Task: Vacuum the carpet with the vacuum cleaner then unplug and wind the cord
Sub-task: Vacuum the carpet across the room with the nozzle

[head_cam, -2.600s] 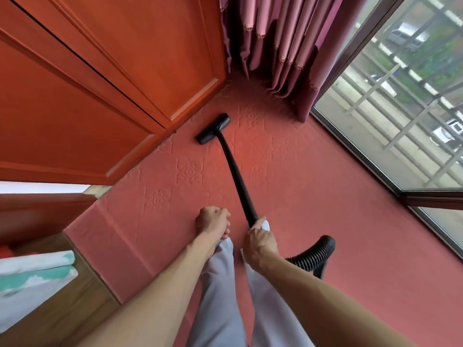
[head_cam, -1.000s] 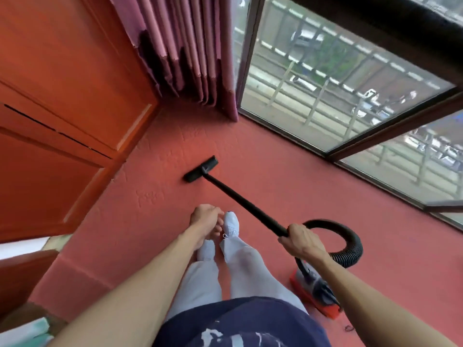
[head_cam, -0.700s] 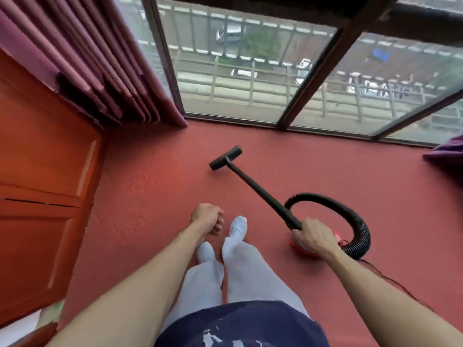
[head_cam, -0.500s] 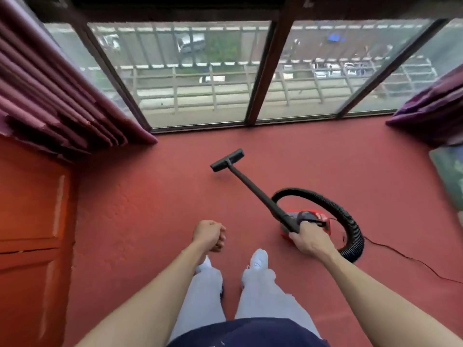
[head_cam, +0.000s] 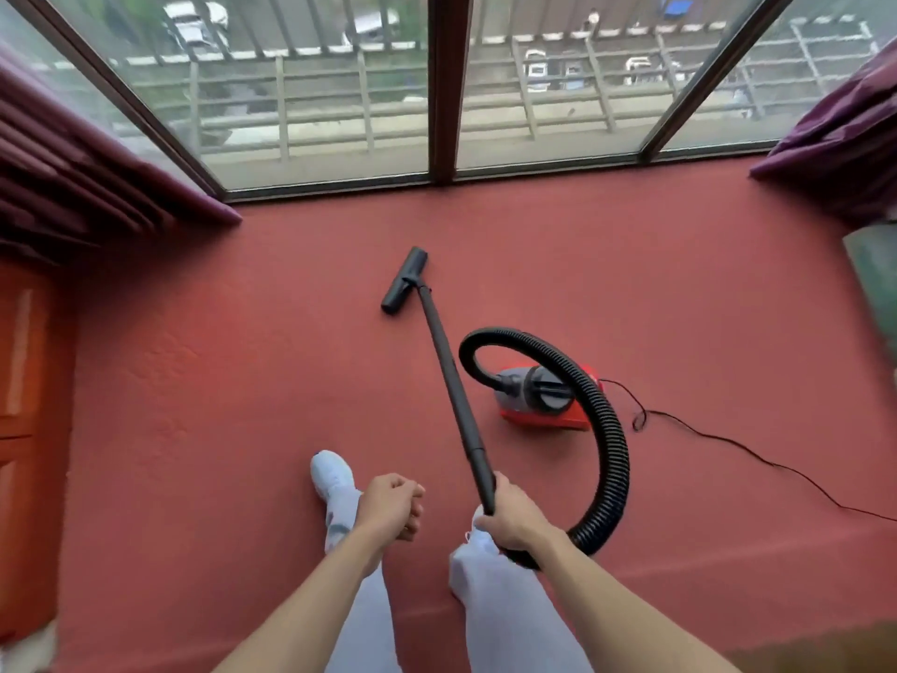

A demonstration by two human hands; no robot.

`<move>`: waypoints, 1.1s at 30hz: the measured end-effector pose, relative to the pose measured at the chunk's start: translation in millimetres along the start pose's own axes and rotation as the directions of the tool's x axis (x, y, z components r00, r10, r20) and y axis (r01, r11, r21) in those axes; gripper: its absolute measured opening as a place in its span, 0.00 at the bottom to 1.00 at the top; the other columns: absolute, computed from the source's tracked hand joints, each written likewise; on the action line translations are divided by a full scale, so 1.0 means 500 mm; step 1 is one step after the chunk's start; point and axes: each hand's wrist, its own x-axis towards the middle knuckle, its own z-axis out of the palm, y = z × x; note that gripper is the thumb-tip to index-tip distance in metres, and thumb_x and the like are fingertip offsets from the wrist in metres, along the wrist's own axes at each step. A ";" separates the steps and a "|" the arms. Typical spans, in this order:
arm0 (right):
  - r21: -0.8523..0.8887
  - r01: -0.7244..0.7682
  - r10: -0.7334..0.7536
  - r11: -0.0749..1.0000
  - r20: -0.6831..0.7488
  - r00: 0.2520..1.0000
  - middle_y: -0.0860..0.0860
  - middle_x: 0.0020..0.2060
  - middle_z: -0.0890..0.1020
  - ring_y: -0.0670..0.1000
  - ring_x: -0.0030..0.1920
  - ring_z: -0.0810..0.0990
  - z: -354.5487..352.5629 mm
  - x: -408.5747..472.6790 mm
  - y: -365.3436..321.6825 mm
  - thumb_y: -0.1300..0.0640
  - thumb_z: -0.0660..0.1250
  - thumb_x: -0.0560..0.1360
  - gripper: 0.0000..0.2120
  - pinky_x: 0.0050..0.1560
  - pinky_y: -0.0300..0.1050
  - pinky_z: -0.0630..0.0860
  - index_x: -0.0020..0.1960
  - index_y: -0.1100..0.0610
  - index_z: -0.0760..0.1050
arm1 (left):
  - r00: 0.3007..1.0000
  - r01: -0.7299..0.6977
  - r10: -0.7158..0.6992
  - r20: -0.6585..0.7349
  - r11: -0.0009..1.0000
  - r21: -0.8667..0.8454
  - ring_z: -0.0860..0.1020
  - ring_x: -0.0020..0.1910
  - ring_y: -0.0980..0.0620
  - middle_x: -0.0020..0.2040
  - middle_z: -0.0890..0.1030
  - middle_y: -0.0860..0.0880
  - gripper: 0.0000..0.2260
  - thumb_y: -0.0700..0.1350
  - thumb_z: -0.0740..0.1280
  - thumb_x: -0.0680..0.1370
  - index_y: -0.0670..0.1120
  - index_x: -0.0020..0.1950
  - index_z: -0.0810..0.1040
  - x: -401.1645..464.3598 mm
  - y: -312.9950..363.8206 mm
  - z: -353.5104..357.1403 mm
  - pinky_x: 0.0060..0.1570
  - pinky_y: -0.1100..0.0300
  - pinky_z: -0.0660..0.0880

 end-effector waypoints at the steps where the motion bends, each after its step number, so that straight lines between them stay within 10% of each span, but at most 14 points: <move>1: -0.049 0.022 -0.022 0.999 0.006 1.000 0.57 0.57 0.77 0.59 0.55 0.79 0.021 0.014 0.010 0.52 0.69 0.72 0.31 0.56 0.53 0.76 0.70 0.57 0.61 | 1.000 0.011 -0.011 0.005 1.000 0.008 0.69 0.23 0.49 0.30 0.74 0.44 0.07 0.36 0.59 0.77 0.39 0.43 0.76 -0.004 -0.025 0.021 0.25 0.62 0.67; 5: -0.169 0.071 -0.074 0.983 -0.010 0.997 0.61 0.61 0.73 0.61 0.60 0.76 0.081 0.033 0.031 0.59 0.67 0.76 0.36 0.59 0.52 0.74 0.77 0.59 0.52 | 0.999 0.042 -0.042 0.035 0.999 0.015 0.71 0.26 0.48 0.32 0.76 0.44 0.07 0.37 0.60 0.76 0.38 0.43 0.77 -0.028 -0.101 0.065 0.28 0.59 0.70; 9: -0.205 0.072 -0.105 0.976 -0.152 0.983 0.59 0.58 0.77 0.60 0.57 0.78 0.092 0.021 0.038 0.58 0.62 0.77 0.19 0.54 0.52 0.74 0.66 0.60 0.65 | 0.999 0.042 -0.042 0.003 0.999 0.004 0.71 0.26 0.47 0.32 0.76 0.43 0.06 0.36 0.61 0.76 0.39 0.41 0.77 -0.053 -0.138 0.061 0.24 0.61 0.67; 20: 0.172 0.182 -0.120 0.968 -0.319 0.940 0.53 0.58 0.83 0.56 0.59 0.80 0.009 -0.215 0.019 0.57 0.60 0.74 0.18 0.59 0.46 0.76 0.61 0.53 0.79 | 0.994 -0.111 0.111 0.005 0.993 0.028 0.70 0.24 0.50 0.32 0.75 0.44 0.07 0.36 0.59 0.78 0.39 0.46 0.77 -0.184 -0.077 0.019 0.27 0.61 0.71; 33: 0.311 0.155 -0.034 0.938 -0.362 0.931 0.51 0.44 0.85 0.55 0.44 0.85 -0.121 -0.384 0.363 0.54 0.60 0.71 0.11 0.51 0.52 0.81 0.49 0.45 0.77 | 0.981 -0.188 0.192 0.033 0.978 -0.089 0.69 0.23 0.50 0.31 0.73 0.44 0.05 0.36 0.61 0.77 0.39 0.46 0.76 -0.358 -0.038 0.240 0.26 0.62 0.70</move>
